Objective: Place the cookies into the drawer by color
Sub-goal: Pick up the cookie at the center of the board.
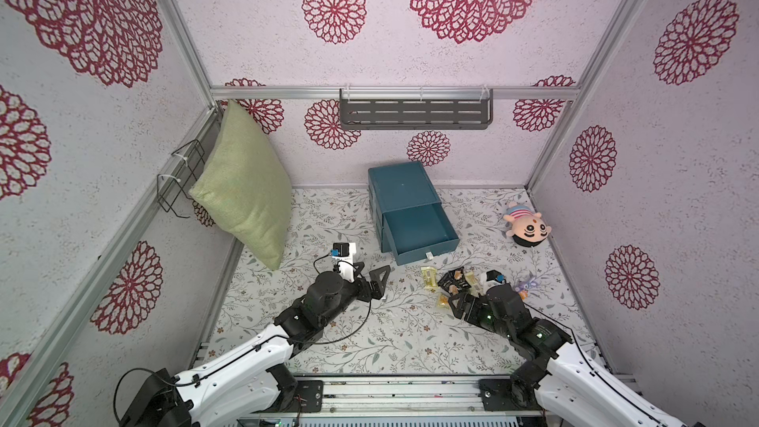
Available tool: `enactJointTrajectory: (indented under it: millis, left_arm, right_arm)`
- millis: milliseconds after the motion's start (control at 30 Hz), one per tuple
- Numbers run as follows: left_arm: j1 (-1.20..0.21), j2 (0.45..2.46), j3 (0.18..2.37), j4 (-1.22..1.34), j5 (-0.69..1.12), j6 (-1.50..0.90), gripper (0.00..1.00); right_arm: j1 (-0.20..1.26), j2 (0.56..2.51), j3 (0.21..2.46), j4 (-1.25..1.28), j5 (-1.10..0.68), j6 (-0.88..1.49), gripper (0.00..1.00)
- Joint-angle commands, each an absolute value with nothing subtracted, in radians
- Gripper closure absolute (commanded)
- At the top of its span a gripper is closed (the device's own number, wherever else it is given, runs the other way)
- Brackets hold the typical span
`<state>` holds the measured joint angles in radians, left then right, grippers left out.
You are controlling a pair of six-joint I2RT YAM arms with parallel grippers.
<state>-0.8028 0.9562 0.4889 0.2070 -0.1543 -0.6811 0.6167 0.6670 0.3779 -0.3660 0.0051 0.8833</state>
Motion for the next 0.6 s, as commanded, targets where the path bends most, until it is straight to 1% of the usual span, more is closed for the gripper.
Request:
enactJointTrajectory:
  millis: [0, 167, 267, 400, 500, 567]
  left_arm:
    - [-0.834, 0.929, 0.453, 0.148, -0.269, -0.756, 0.03]
    - [-0.863, 0.913, 0.450, 0.104, -0.303, -0.827, 0.03]
    - [-0.914, 0.895, 0.450, 0.065, -0.370, -0.841, 0.03]
    - [-0.940, 0.884, 0.435, 0.054, -0.408, -0.877, 0.03]
    - [-0.969, 0.878, 0.429, 0.065, -0.430, -0.893, 0.03]
    - [-0.991, 0.882, 0.430, 0.074, -0.443, -0.898, 0.03]
  right_arm:
    - [0.620, 0.650, 0.375, -0.366, 0.034, 0.899, 0.15]
    - [0.620, 0.585, 0.343, -0.413, 0.051, 0.908, 0.16]
    - [0.616, 0.632, 0.344, -0.412, 0.065, 0.871, 0.16]
    - [0.597, 0.642, 0.305, -0.331, 0.004, 0.862, 0.17]
    - [0.529, 0.630, 0.313, -0.323, -0.052, 0.817, 0.21]
    - [0.452, 0.622, 0.321, -0.336, -0.127, 0.786, 0.27]
